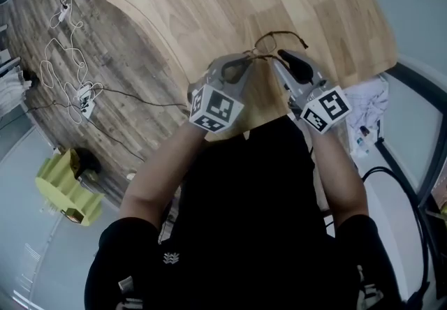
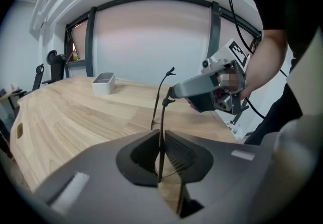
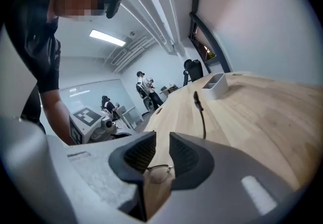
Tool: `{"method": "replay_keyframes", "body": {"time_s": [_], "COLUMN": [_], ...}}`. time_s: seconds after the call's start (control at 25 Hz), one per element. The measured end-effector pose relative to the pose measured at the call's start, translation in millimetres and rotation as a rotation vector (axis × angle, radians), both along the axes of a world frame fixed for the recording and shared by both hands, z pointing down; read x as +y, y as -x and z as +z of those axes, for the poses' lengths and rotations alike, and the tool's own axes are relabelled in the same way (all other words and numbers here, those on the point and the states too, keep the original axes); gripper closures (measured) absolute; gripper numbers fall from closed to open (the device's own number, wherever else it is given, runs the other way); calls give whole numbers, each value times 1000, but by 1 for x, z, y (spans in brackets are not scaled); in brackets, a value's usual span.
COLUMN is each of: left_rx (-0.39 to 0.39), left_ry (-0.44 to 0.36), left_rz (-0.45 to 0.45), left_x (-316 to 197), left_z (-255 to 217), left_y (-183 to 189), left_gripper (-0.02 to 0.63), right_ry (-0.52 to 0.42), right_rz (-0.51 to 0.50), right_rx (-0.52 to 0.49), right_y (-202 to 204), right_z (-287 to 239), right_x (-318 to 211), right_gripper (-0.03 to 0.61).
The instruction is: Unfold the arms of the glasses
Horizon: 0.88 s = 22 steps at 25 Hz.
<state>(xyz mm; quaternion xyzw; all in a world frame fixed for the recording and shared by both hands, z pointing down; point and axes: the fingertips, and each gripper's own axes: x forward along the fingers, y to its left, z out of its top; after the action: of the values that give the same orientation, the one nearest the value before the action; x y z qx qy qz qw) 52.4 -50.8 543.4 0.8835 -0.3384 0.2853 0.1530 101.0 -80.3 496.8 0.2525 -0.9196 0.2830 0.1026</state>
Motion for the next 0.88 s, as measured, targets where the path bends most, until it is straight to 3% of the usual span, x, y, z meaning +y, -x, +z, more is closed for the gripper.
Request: {"method": "replay_keyframes", "body": {"time_s": [0.44, 0.88], "left_rx": [8, 0], "left_ry": [-8, -15], "left_rz": [-24, -19], "left_x": [9, 13], "left_z": [-3, -6], "left_y": [8, 8], "left_gripper": [575, 574], "right_ry": [-40, -76], "right_rz": [-114, -169], "right_rx": [-94, -55], "right_y": [22, 32], "right_z": [-25, -29], "right_x": [19, 26], "right_gripper": [505, 557]}}
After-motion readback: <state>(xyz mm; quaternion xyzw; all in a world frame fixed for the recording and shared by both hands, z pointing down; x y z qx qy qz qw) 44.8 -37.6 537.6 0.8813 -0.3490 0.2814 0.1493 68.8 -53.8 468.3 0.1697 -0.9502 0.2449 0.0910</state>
